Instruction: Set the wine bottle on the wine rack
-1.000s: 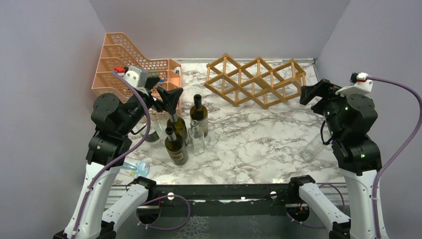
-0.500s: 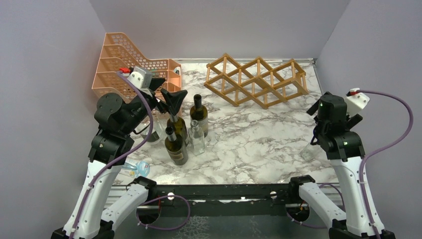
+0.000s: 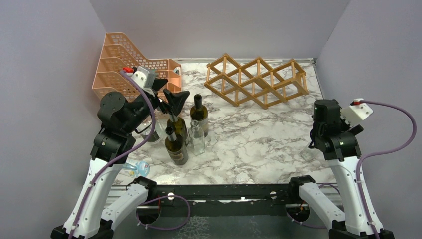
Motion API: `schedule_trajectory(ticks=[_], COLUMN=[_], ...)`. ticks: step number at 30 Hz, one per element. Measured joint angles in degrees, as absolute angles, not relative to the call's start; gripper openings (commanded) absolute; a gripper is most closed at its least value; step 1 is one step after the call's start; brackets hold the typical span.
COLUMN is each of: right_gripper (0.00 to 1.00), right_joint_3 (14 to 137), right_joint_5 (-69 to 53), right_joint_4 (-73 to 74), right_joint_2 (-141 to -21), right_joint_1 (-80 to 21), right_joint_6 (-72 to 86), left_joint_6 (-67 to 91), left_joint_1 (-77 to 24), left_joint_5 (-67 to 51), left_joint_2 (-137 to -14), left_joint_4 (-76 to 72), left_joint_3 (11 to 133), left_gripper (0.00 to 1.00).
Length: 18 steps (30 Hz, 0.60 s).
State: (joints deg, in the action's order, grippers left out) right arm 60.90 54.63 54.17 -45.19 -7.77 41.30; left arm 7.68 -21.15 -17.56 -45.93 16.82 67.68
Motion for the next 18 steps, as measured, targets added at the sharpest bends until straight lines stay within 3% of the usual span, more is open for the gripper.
schedule_trajectory(ticks=[4,18], right_gripper=[0.75,0.02], right_joint_3=[57.89,53.1], right_joint_5=[54.76,56.25], right_joint_4=[55.66,55.96], right_joint_2=[-44.16,-42.52], right_joint_1=[-7.77,-7.66], right_joint_6=[44.23,47.97], left_joint_6=[7.73,9.67], left_joint_1=[-21.52,-21.78], left_joint_5=[-18.68,-25.41], left_joint_2=[-46.11,-51.2], left_joint_4=[16.78,19.27], left_joint_3=[67.68,73.8], left_gripper=[0.99,0.99])
